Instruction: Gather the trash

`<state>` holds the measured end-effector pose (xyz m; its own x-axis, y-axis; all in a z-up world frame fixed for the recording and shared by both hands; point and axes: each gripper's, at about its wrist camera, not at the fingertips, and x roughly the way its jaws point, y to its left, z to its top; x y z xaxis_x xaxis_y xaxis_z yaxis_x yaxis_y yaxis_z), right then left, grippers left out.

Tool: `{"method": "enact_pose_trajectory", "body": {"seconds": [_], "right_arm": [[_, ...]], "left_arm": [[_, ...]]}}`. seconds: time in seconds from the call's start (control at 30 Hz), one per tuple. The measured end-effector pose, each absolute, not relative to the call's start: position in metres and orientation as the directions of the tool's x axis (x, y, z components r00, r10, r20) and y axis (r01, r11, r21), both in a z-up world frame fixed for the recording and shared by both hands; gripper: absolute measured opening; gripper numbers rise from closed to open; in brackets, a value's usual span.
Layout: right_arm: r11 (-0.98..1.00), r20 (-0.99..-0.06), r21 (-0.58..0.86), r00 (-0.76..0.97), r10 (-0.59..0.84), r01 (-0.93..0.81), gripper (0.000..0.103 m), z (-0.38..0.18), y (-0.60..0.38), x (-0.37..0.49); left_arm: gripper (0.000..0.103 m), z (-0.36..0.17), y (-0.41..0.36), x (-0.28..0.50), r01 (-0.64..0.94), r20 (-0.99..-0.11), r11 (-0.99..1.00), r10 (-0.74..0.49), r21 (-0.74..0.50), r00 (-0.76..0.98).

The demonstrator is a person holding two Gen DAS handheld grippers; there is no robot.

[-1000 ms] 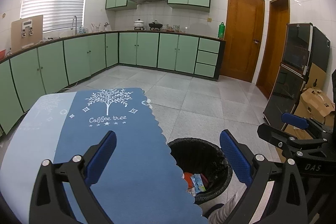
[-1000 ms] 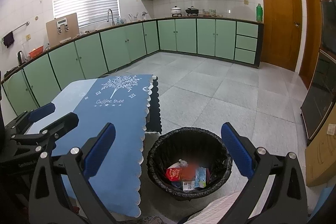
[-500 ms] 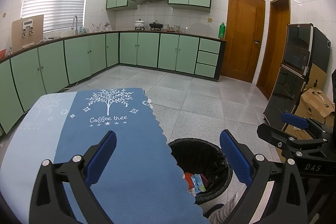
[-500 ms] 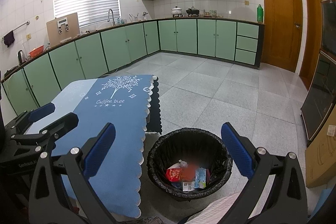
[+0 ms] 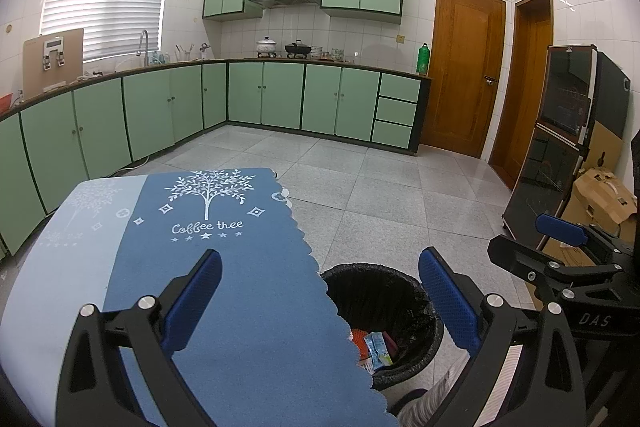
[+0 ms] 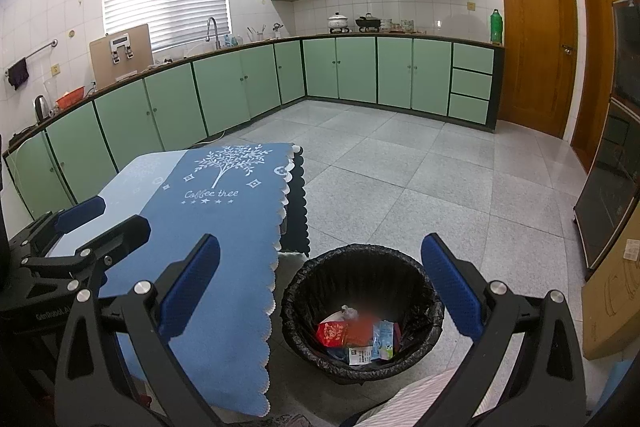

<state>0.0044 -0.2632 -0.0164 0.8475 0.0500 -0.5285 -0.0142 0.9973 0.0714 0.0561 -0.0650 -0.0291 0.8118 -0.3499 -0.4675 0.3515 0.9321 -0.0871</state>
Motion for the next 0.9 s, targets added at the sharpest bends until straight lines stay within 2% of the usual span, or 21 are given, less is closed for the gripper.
{"method": "enact_pose_trajectory", "body": {"seconds": [0.9], "right_arm": [[0.997,-0.526,0.070,0.849,0.052,-0.017,0.098,-0.0154,-0.2615,0.0054]], "left_arm": [[0.097,-0.0290,-0.0621,0.0567,0.350,-0.466,0.932,-0.350,-0.089,0.813]]}}
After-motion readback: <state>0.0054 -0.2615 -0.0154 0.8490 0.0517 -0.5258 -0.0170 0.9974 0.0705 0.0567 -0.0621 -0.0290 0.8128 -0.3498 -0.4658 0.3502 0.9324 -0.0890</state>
